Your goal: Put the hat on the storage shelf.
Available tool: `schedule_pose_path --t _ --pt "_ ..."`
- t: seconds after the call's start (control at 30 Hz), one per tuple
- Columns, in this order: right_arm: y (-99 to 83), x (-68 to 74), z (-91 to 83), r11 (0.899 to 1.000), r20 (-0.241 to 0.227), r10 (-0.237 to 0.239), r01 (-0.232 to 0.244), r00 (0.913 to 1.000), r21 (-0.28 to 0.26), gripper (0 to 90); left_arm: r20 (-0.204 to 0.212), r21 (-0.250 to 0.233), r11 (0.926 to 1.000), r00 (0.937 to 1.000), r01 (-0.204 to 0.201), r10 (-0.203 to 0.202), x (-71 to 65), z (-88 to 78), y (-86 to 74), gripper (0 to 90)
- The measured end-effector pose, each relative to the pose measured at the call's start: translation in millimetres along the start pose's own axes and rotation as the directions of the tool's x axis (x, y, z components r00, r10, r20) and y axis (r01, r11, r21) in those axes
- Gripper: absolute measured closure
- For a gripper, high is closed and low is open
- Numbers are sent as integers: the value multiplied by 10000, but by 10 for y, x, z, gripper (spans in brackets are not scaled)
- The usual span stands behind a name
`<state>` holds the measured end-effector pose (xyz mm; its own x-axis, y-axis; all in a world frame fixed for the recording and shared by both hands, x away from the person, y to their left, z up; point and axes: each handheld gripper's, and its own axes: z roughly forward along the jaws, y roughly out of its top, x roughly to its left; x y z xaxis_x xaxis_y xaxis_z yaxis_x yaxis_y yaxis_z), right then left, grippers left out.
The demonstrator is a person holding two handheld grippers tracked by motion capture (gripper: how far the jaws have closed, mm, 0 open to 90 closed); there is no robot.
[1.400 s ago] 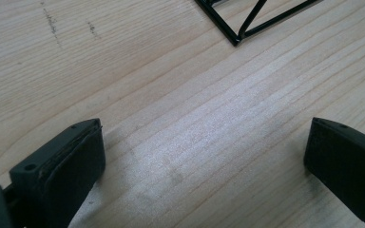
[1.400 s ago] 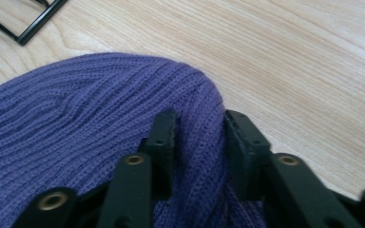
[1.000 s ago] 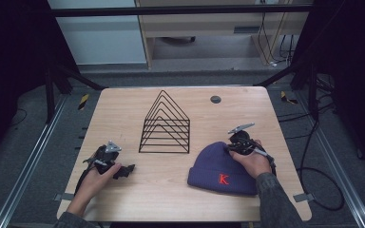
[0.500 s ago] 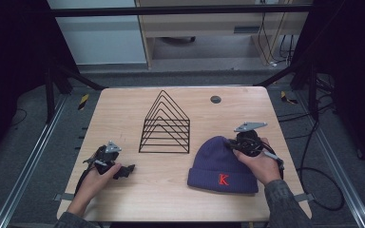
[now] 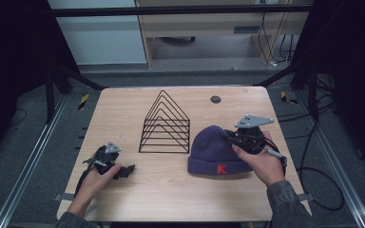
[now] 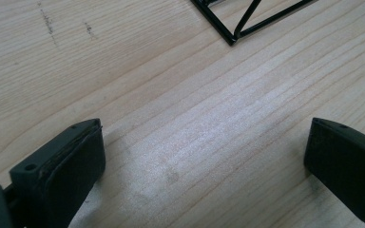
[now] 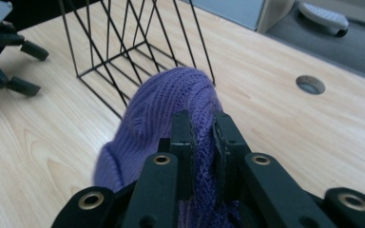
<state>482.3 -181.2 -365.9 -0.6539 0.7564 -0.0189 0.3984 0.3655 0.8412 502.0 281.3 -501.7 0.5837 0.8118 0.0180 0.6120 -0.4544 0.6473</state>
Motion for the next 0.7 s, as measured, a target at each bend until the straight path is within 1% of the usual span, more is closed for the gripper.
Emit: schedule_pose_path --t 0.27,0.4,0.43,0.53,0.63,0.7 --pt "206 -38 -51 9993 195 -155 162 9997 -347 809 24 18 10000 10000 -13 13 -1 5 11 0" --pt "314 -72 -76 9988 355 -165 180 9992 -449 809 52 41 10000 10000 -57 57 3 1 17 0" --pt "346 -80 -87 9986 375 -146 165 9992 -501 809 108 57 10000 9999 -6 6 7 -8 17 3" --pt "457 -94 -135 9973 522 -203 239 9984 -688 809 241 -20 9999 9996 137 -137 21 -31 18 33" --pt "589 -93 -199 9954 704 -286 348 9971 -890 809 113 -244 9995 9997 196 -193 28 -66 22 34" --pt "620 -93 -211 9949 745 -303 373 9968 -942 809 98 -339 9991 9997 245 -242 34 -83 23 35"
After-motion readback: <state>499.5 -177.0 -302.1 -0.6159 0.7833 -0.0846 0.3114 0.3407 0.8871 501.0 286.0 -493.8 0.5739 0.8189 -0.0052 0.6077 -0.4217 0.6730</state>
